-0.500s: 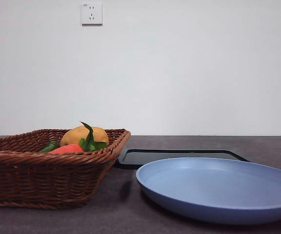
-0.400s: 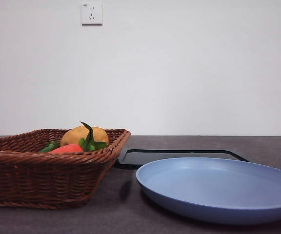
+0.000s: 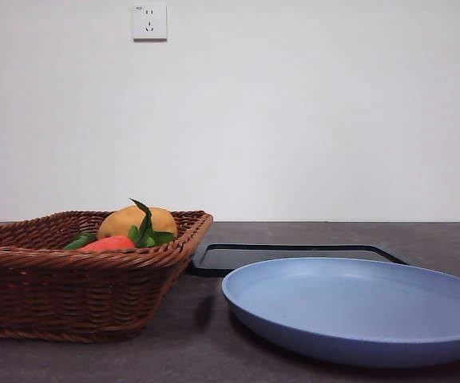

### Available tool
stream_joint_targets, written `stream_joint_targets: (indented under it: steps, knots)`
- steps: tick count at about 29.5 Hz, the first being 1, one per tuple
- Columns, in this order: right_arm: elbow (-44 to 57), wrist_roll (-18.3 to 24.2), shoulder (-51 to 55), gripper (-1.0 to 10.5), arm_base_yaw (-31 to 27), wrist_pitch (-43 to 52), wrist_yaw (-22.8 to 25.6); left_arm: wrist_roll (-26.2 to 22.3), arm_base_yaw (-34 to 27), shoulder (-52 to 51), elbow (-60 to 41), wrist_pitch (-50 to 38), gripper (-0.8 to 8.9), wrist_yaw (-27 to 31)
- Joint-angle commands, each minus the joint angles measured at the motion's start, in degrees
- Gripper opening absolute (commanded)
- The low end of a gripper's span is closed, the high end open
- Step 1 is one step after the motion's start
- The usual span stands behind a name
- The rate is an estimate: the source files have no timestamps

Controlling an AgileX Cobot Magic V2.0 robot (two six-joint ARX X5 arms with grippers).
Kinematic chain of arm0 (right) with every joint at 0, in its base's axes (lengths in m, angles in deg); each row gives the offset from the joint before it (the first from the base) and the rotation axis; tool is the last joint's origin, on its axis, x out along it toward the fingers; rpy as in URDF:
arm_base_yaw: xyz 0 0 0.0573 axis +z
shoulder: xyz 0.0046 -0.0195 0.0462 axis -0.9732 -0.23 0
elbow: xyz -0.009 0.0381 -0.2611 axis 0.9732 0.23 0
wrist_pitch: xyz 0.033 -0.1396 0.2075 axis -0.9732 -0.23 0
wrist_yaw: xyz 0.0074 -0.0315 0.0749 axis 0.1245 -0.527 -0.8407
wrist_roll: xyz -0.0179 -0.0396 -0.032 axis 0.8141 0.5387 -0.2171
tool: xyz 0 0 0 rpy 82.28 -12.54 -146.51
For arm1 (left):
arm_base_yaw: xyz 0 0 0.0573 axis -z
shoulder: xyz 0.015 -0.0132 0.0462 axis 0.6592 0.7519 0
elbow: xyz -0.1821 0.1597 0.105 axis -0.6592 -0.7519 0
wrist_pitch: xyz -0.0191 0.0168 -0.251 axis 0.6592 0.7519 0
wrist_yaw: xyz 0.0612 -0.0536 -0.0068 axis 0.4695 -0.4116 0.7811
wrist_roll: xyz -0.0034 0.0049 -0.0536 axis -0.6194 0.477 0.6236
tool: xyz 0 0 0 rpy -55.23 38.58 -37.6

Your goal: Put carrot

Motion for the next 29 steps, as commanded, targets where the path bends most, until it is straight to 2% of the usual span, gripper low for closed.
stream_joint_targets:
  steps: [1,7,10,16,21,25,27,29]
  knots:
    - [-3.37,-1.33,-2.1,0.0,0.07,-2.67,-0.68,2.8,-0.11,1.25,2.93,0.31,0.07,-0.46]
    - [-9.88,-1.25,-10.4,0.0,0.07,-8.09,-2.73,2.27,-0.11,10.86,11.06,3.65,0.07,-0.42]
    - [-12.68,-1.16,-15.67,0.0,0.07,-9.05,-6.05,2.16,-0.09,17.62,14.95,4.13,0.07,-0.72]
    - [-17.05,-1.14,-27.76,0.0,0.07,-10.91,-13.88,-1.2,0.04,32.48,22.73,5.09,0.07,-8.94]
    - [-18.25,-0.63,-38.01,0.0,0.07,-11.13,-22.32,-3.67,0.31,43.85,29.73,12.04,0.07,-15.5]
    - [-18.25,0.66,-46.91,0.7,0.07,-11.13,-24.52,-8.68,1.38,51.49,34.27,16.9,0.08,-22.4]
    - [-18.25,1.09,-49.96,1.2,0.07,-11.04,-24.48,-8.72,1.55,52.48,34.38,16.46,0.1,-25.33]
    - [-18.25,1.33,-52.28,1.5,0.09,-10.23,-24.48,-8.72,1.75,52.57,34.38,16.44,0.33,-25.94]
